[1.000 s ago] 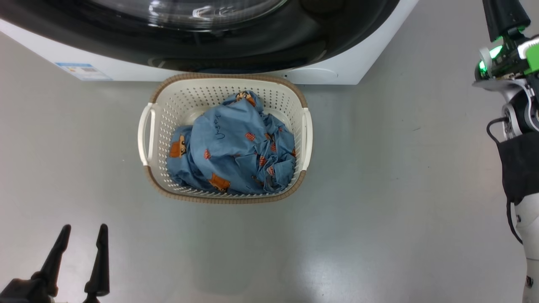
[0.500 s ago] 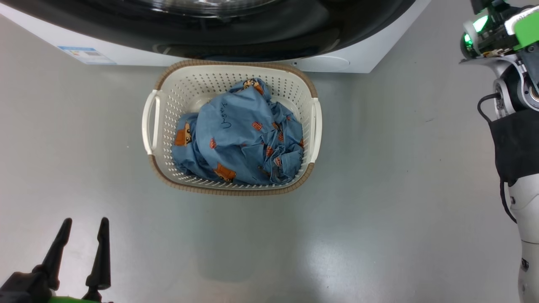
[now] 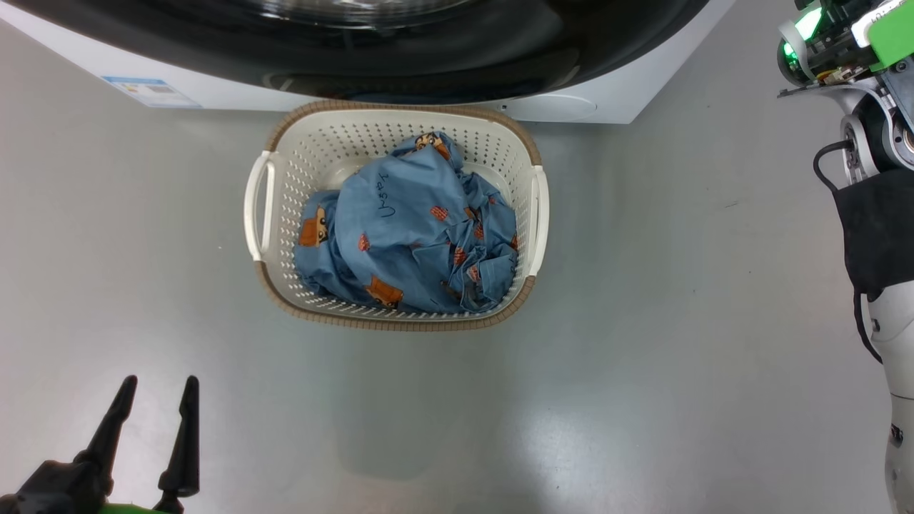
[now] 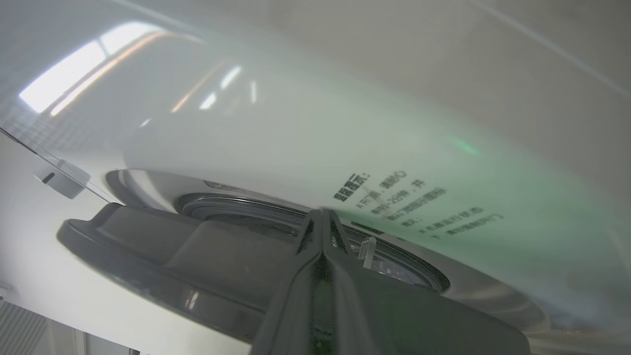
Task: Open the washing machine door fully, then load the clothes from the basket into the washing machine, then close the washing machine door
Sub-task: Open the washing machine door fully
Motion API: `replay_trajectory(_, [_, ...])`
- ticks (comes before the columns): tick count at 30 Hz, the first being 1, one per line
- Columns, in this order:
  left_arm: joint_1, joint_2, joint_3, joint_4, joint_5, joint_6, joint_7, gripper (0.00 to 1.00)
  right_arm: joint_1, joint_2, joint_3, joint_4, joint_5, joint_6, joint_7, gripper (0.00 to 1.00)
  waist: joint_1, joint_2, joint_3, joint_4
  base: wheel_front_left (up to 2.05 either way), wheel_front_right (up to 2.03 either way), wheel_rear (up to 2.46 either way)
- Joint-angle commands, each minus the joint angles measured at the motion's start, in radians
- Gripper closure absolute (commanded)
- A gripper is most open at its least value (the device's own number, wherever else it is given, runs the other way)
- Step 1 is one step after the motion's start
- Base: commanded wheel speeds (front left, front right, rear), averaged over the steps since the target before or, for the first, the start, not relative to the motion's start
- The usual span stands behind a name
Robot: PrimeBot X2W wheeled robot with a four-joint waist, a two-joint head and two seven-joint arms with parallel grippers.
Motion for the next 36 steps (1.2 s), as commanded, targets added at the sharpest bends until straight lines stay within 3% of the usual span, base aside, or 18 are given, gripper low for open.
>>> replay_trajectory(1, [-0.001,0.025,0.035,-0.011,0.003,-0.002,-0.006,0.0,-0.029,0.003,0.004,-0.022,0.01,0.002,-0.002,1.0,0.0,0.0,0.001,0.001,0.0,0.0,0.0])
replay_trajectory(36, [-0.029,0.019,0.027,-0.011,-0.001,-0.002,-0.006,0.0,-0.103,0.017,0.078,0.001,0.012,0.002,0.112,1.0,0.0,0.0,0.042,-0.007,0.0,0.0,0.0])
